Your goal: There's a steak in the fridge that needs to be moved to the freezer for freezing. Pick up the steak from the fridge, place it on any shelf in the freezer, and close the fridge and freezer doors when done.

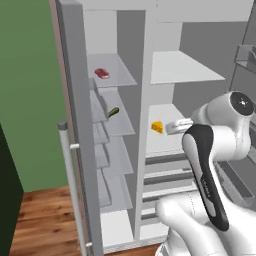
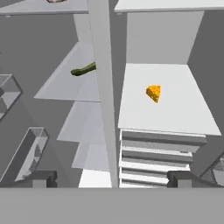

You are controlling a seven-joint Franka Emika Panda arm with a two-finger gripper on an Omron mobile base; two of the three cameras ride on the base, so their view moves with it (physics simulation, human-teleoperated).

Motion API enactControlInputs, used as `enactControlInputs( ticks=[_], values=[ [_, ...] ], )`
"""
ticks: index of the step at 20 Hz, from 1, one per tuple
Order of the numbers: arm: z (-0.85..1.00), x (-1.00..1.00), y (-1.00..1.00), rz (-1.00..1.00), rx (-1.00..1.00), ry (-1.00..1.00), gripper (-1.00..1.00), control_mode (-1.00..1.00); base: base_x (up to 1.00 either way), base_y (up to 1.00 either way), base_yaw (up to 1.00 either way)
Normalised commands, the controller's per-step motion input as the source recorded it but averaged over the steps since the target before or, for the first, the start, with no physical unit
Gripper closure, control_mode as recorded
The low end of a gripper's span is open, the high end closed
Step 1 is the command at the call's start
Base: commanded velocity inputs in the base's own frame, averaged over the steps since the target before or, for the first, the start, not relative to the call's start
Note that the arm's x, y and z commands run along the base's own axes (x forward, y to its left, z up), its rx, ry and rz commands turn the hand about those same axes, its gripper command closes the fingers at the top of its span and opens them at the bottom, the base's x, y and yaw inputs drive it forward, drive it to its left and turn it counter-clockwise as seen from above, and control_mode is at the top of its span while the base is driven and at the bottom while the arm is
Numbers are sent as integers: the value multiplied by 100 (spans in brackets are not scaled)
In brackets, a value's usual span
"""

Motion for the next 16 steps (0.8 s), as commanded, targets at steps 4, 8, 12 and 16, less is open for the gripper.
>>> enactControlInputs(
  ticks=[4, 8, 12, 16],
  values=[
    [0, 0, 0, 0, 0, 0, -100, 100, -95, -13, 0],
    [0, 0, 0, 0, 0, 0, -100, 100, -71, 0, 0],
    [0, 0, 0, 0, 0, 0, -100, 100, -9, 0, 0],
    [0, 0, 0, 0, 0, 0, -100, 100, 4, 0, 0]
  ],
)
